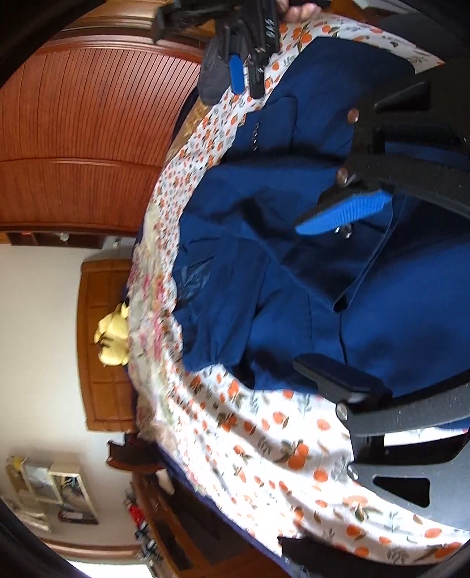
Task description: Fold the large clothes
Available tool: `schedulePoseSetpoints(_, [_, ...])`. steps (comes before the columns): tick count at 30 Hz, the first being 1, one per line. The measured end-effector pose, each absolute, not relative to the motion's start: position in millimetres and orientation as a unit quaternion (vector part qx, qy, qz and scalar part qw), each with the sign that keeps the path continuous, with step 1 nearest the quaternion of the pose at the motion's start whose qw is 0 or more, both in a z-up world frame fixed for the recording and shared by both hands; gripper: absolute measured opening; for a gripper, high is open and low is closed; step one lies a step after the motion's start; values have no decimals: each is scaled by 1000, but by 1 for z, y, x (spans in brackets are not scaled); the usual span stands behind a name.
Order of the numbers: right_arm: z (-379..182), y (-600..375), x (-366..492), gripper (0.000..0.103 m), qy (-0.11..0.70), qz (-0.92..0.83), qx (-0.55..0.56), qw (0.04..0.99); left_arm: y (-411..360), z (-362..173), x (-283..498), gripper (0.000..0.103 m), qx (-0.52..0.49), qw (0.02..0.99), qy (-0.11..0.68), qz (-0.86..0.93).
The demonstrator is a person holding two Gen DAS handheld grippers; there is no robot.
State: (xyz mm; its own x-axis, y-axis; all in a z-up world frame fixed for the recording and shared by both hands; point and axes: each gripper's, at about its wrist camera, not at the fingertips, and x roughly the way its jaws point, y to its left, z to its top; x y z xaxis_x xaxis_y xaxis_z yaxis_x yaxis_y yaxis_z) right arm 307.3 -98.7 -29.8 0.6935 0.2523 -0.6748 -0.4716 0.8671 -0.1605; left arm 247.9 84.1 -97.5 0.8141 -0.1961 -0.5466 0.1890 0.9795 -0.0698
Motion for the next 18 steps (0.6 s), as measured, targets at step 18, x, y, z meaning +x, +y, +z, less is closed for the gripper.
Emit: schedulePoseSetpoints(18, [-108,-127,344,51,373,162,-98,908,72,-143,295,56,-28,918,382,-105])
